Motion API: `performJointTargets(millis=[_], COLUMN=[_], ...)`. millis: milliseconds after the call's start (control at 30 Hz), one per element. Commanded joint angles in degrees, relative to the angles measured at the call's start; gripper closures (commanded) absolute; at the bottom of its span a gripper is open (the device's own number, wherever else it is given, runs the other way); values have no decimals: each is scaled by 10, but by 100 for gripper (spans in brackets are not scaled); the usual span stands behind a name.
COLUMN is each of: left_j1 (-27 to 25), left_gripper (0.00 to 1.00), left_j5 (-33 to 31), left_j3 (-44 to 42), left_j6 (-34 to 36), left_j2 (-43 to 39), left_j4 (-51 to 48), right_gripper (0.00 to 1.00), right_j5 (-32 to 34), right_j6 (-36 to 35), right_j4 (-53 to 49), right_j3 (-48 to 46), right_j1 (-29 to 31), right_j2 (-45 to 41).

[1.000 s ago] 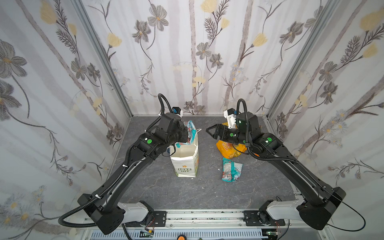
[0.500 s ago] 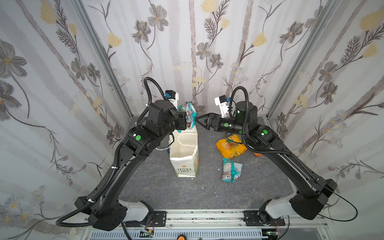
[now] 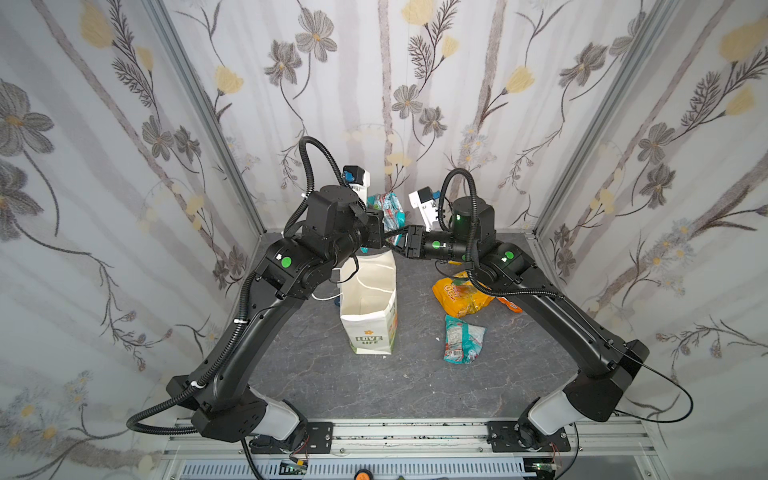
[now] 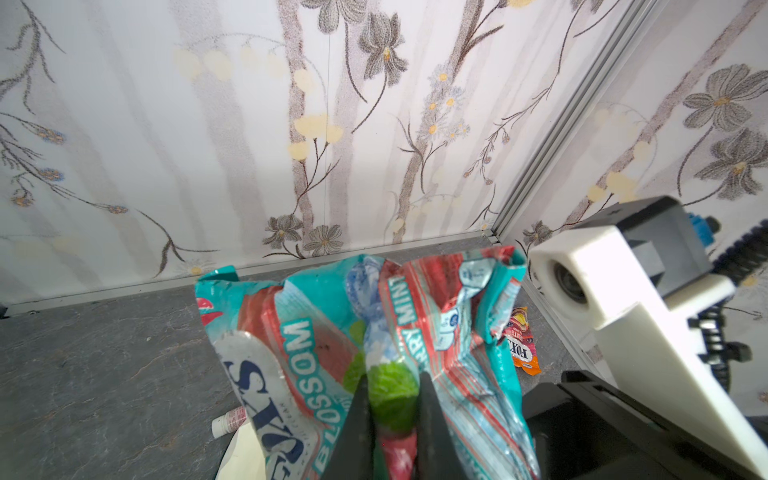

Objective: Take the snacks out of the paper bag
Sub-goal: 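Raise the teal pack from the bag and grasp it with the right gripper, then carry the teal pack with the right gripper and lower it beside the packets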

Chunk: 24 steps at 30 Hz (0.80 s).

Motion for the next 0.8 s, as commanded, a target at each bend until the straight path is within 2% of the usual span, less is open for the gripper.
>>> performJointTargets(millis=[0,67,100,167,300,433,533,633,767], left_j1=[-1,-1,-1,-1,-1,0,0,0,-1], left_gripper=[100,97,89,72,51,38,29,22,13], left_j5=[-3,-3,-2,0,0,17,57,104,176], left_j3=[19,34,40,55,95,128,129,111,63], left_j6=[7,9,10,18,32,46,58,65,65], left_j2=[4,7,8,10,17,16,4,-12,-35], left_j4=[3,-9,-12,-18,-36,-52,-55,-48,-19], right_gripper=[88,97,100,100,100,100,100,100,100], right_j5=[10,9,9,8,-1,-8,-12,-21,-24], right_j6=[14,17,18,20,22,25,25,27,33], right_j4=[40,42,43,46,48,50,52,56,82], right_j3=[7,9,10,9,9,9,-1,-30,-115], right_j1=[-5,-11,-13,-20,-39,-67,-95,-132,-190], right_j2=[0,-1,-2,-7,-14,-25,-37,-57,-117])
